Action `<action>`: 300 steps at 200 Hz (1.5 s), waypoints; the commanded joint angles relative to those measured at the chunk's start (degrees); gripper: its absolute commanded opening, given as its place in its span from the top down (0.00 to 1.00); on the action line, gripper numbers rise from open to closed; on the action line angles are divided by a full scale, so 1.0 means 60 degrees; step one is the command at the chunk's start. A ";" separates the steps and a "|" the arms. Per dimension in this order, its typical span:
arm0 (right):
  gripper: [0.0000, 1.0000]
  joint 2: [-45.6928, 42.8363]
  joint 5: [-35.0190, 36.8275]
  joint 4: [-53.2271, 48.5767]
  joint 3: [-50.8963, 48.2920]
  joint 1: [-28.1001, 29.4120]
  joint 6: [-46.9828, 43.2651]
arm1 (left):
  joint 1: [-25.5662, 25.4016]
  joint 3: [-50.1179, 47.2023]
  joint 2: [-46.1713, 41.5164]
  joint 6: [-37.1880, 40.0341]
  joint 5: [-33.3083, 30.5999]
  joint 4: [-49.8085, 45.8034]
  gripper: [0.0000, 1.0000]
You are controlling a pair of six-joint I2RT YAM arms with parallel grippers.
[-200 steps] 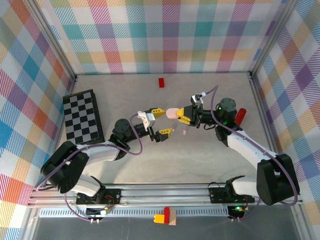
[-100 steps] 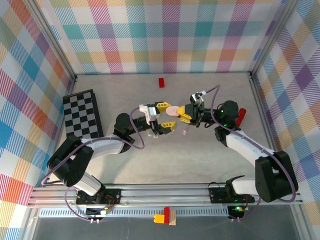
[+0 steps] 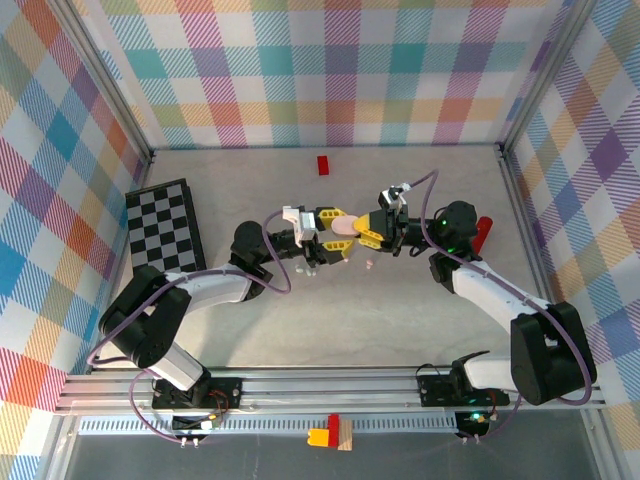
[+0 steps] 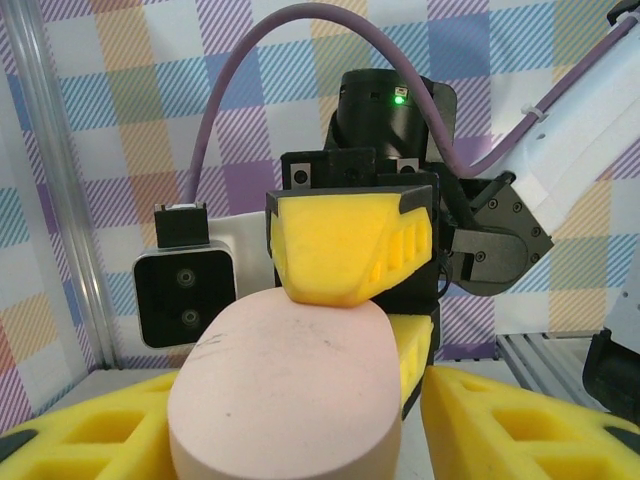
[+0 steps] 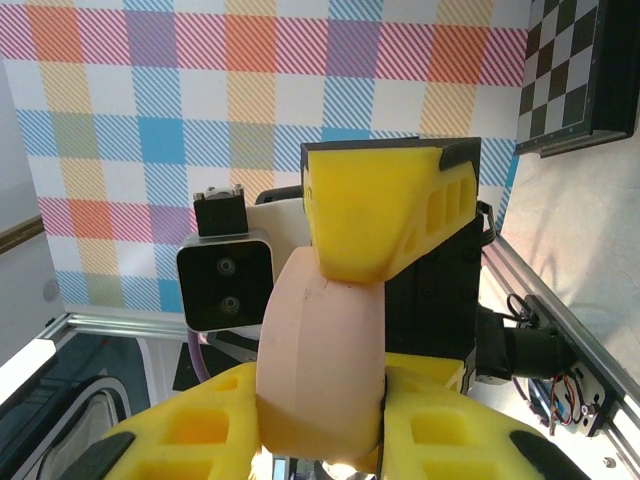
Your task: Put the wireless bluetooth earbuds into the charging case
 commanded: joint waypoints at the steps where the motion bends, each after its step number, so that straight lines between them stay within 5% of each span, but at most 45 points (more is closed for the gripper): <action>1: 0.95 -0.0207 -0.0002 0.0232 0.0065 -0.0014 -0.0050 | 0.0025 0.0242 0.0114 0.0072 0.0583 0.0521 0.47; 156: 0.97 -0.0086 0.0012 0.0174 0.0128 -0.0016 0.0297 | 0.0024 0.0104 0.0231 0.0948 0.0986 0.0500 0.52; 217: 0.95 -0.0154 0.0036 -0.0222 0.0180 -0.0015 0.0004 | 0.0020 0.0072 0.0202 0.0965 0.0997 0.0499 0.61; 231: 0.86 -0.0288 0.0066 -0.0679 0.0239 -0.0038 -0.0397 | 0.0037 0.0047 0.0169 0.0952 0.0877 0.0491 0.63; 254: 0.49 -0.0904 0.0338 -0.2364 0.0495 -0.0041 -0.2063 | 0.0046 -0.0027 0.0074 0.0860 0.0661 0.0431 0.63; 271: 0.32 -0.1641 0.0894 -0.5996 0.1098 -0.0050 -0.4657 | 0.0075 -0.0041 0.0029 0.0599 0.0672 0.0391 0.63; 300: 0.18 -0.2398 0.2544 -1.0899 0.2490 -0.0011 -0.9061 | 0.0192 -0.0086 -0.0082 0.0230 0.0798 0.0141 0.64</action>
